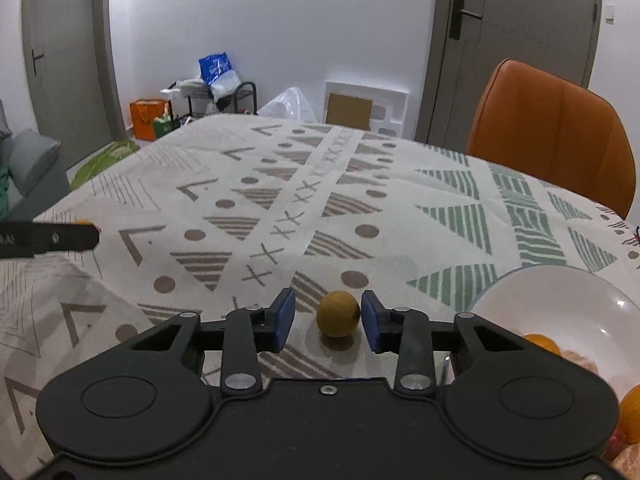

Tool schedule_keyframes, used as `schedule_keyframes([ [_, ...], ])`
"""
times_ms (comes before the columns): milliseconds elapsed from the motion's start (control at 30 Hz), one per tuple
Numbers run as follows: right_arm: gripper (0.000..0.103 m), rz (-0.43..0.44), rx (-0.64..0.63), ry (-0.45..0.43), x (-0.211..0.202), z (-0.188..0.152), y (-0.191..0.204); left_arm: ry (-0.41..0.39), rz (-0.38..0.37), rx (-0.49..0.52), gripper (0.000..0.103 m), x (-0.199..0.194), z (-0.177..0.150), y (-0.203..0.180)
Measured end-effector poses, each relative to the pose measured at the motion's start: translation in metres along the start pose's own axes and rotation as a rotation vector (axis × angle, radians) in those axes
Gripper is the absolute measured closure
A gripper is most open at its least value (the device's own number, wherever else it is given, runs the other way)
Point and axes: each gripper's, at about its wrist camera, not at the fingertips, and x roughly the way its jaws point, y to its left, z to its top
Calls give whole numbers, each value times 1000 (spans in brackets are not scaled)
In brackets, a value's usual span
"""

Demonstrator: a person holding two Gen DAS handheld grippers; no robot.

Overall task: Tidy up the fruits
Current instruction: 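Grasp a small mandarin with the left tool while the right grasps the brown fruit, then carry the mandarin and brown fruit into the white plate and open both tools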

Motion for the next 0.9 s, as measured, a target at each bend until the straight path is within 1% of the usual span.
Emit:
schedule_keyframes([
  [67, 81, 5, -13, 12, 2, -1, 3, -2, -1, -4, 83, -1, 1, 2],
  [233, 81, 30, -12, -9, -7, -2, 6, -7, -5, -4, 83, -4, 0, 2],
  [467, 81, 23, 2, -54, -31, 2, 2, -20, -31, 14, 83, -8, 1, -9],
  [667, 81, 12, 27, -86, -49, 2, -13, -26, -59, 43, 83, -12, 1, -26],
  [900, 81, -22, 68, -122, -70, -2, -37, -28, -86, 82, 83, -14, -1, -50],
])
